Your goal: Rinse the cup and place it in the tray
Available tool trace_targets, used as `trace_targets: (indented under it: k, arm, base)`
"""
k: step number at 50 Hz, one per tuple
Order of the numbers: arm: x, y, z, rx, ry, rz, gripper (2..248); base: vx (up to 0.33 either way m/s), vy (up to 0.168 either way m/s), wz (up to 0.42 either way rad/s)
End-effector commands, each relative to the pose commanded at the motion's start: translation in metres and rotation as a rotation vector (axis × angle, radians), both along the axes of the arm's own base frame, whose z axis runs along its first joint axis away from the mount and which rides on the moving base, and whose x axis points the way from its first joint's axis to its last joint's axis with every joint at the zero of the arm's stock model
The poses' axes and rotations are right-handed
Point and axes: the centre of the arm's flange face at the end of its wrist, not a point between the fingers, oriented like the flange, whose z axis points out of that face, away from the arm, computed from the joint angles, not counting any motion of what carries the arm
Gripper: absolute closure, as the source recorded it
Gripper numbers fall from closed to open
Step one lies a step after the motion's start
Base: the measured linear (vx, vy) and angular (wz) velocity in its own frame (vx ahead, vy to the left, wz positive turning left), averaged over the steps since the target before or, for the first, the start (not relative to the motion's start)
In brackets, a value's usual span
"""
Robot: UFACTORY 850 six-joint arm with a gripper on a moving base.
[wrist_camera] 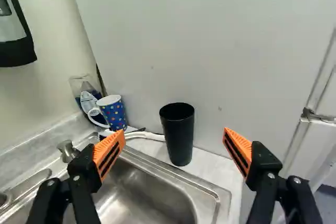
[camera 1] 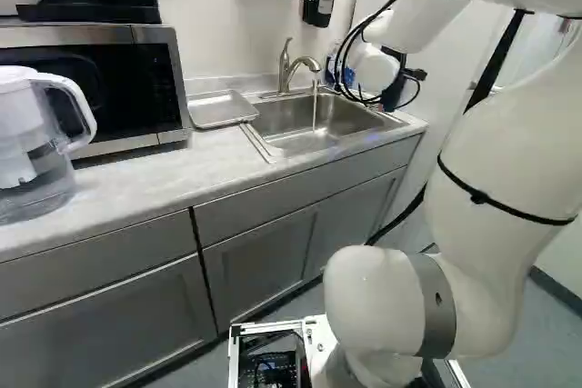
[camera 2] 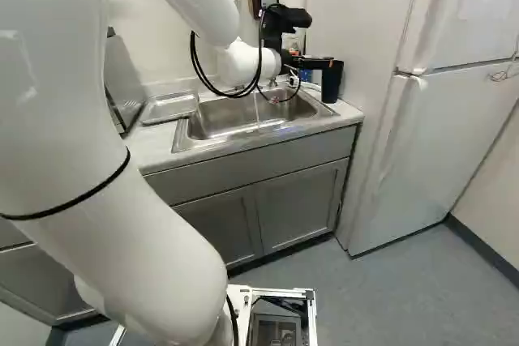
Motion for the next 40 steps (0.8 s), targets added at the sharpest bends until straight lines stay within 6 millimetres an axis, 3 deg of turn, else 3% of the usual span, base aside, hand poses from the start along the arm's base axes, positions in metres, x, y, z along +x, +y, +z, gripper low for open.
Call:
trace_targets:
  k: [40]
  arm:
    - [0.0, 0.004, -0.038, 0.0, -0.002, -0.091, 3]
  base:
    - [0.0, 0.0, 0.0]
